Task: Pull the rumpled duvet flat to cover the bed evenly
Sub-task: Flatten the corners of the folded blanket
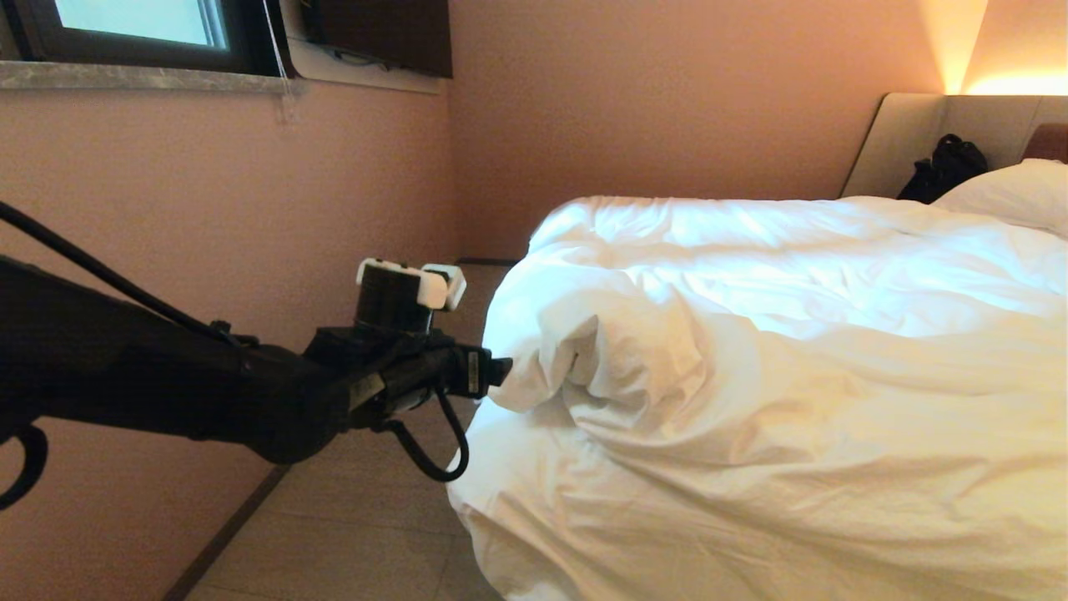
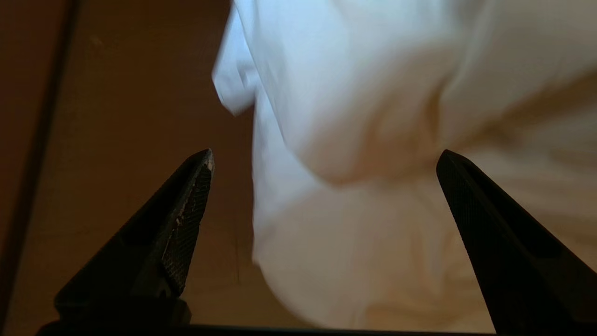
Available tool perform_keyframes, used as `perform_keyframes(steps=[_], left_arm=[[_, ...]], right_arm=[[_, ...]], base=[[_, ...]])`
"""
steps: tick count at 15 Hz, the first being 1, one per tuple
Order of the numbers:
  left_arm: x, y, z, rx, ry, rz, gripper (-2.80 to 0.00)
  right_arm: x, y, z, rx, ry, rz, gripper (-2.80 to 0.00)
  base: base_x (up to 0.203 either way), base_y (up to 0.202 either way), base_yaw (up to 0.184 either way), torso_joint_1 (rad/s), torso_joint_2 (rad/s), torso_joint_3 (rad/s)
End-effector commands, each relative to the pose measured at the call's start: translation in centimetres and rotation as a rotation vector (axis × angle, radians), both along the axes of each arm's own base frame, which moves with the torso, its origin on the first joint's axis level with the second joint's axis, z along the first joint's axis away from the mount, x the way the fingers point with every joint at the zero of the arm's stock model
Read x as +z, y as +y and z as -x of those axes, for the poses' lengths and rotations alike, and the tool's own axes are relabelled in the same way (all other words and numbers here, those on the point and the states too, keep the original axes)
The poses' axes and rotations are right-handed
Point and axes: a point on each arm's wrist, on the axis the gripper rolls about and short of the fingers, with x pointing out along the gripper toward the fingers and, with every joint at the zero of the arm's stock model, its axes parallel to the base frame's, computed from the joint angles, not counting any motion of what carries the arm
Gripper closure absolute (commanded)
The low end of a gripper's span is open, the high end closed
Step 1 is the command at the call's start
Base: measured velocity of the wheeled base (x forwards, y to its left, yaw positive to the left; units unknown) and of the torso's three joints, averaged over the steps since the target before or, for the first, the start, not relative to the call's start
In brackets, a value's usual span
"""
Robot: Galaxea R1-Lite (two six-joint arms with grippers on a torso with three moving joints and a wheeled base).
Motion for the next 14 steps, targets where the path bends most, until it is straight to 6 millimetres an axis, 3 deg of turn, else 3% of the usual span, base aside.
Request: perform_keyframes(steps=[1, 7, 10, 14], left_arm=[[-1.1, 0.5, 0.8, -0.049, 0.058, 0.005, -2.8], [-4.7, -0.4, 0.0, -0.206, 0.166, -0.031, -2.8], [-7.7, -1.2, -0.9, -0.268, 0.193, -0.129, -2.8], [-8.7, -2.5, -3.0, -0.294, 0.158, -0.145, -2.8]], right_arm=[[0.0, 0.0, 0.0, 0.001, 0.001, 0.0, 0.0], [0.0, 0.0, 0.0, 0.001, 0.003, 0.001, 0.0], [0.0, 0.0, 0.0, 0.001, 0.002, 0.0, 0.0], [0.0, 0.0, 0.0, 0.001, 0.001, 0.001, 0.0]], base=[[0.0, 0.0, 0.0, 0.0, 0.0, 0.0], [0.0, 0.0, 0.0, 0.0, 0.0, 0.0], [0.0, 0.0, 0.0, 0.0, 0.0, 0.0], [0.0, 0.0, 0.0, 0.0, 0.0, 0.0]])
